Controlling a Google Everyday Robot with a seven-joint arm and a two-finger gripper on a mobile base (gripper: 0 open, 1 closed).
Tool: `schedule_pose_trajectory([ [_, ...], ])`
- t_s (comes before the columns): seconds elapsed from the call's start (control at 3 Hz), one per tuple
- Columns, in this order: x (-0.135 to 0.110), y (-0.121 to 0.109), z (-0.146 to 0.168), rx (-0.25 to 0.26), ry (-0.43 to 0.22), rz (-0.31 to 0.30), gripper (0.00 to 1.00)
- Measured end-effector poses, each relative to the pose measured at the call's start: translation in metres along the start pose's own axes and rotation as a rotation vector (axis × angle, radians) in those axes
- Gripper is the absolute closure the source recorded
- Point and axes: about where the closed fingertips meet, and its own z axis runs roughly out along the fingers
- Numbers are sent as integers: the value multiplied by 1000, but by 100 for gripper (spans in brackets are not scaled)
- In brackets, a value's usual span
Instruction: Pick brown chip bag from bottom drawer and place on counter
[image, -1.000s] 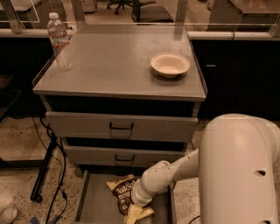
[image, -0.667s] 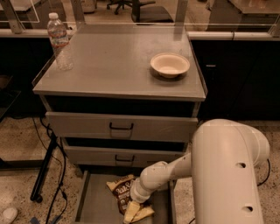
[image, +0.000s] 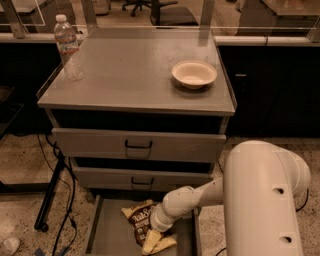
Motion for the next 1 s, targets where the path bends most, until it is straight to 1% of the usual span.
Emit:
schedule_pose_trajectory([
  [0.33, 14, -14, 11, 15, -26, 24, 0],
  [0.67, 31, -28, 23, 24, -22, 50, 0],
  [1.0, 50, -38, 37, 22, -8, 87, 0],
])
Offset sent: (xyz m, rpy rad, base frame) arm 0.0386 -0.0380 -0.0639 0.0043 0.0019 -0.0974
